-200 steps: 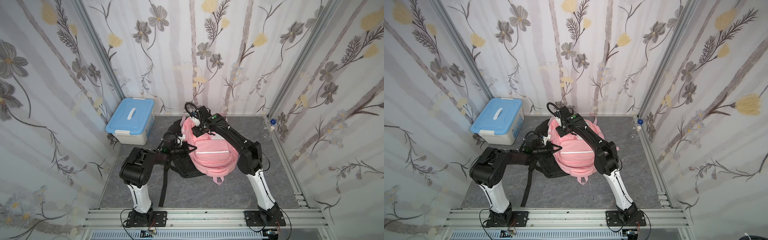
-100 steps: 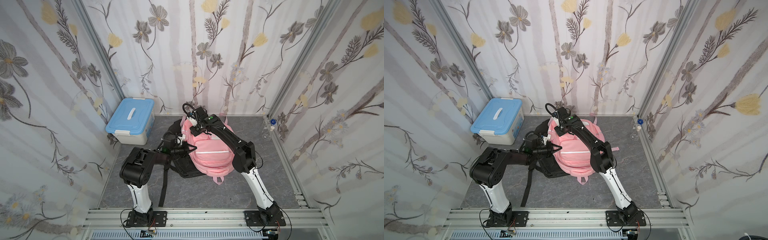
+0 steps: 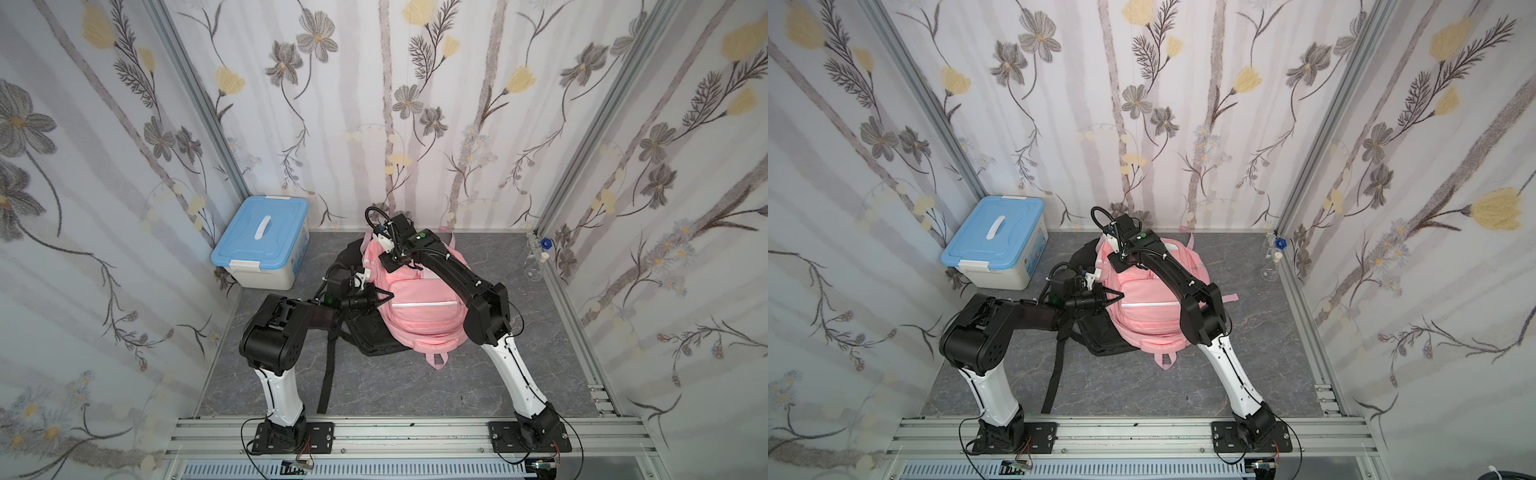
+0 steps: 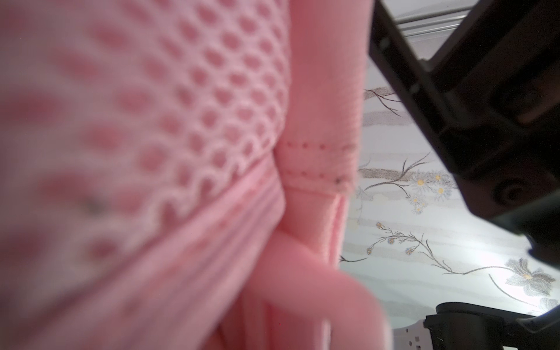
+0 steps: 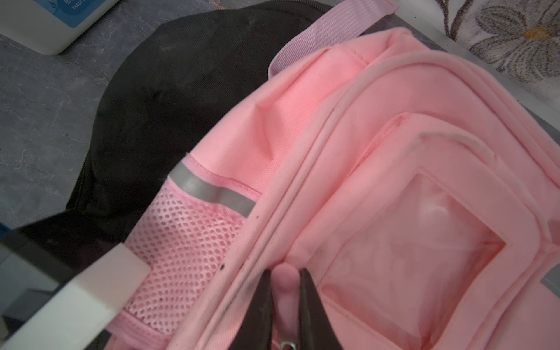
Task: Zip up the backpack
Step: Zip the zipper on the backpack.
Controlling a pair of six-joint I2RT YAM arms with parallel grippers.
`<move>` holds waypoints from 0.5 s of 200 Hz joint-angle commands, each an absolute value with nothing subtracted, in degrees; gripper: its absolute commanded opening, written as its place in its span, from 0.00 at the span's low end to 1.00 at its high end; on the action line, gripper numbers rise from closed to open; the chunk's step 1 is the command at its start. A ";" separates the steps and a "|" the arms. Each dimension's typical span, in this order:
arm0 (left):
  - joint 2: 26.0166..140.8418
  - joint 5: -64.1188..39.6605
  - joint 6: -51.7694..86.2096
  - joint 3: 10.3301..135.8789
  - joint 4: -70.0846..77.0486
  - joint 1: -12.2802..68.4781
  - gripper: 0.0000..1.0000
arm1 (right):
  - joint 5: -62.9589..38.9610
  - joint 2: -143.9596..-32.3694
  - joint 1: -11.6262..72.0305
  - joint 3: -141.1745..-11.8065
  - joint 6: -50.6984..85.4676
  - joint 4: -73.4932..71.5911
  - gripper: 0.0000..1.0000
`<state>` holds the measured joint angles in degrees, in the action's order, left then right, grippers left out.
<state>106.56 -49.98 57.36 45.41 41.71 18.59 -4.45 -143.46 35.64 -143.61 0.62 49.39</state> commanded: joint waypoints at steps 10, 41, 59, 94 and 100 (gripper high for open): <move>106.59 -50.54 57.83 45.35 43.79 18.57 0.00 | -2.44 -142.08 34.38 -143.77 2.17 47.30 0.13; 106.53 -50.31 57.82 45.09 43.96 18.46 0.00 | -3.23 -140.90 33.93 -143.46 2.97 47.31 0.08; 106.70 -50.10 57.92 44.91 44.19 18.29 0.00 | -3.76 -140.31 33.84 -143.40 3.49 47.29 0.01; 106.94 -49.79 58.71 44.47 45.42 17.81 0.00 | -3.91 -139.10 33.34 -141.15 4.13 46.97 0.00; 106.88 -49.79 58.67 44.39 45.39 17.73 0.00 | -3.96 -138.59 33.20 -140.10 4.28 46.56 0.00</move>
<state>106.80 -50.15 57.45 44.73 43.79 18.24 -6.15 -140.46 34.02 -142.23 3.62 49.56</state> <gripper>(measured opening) 0.096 0.130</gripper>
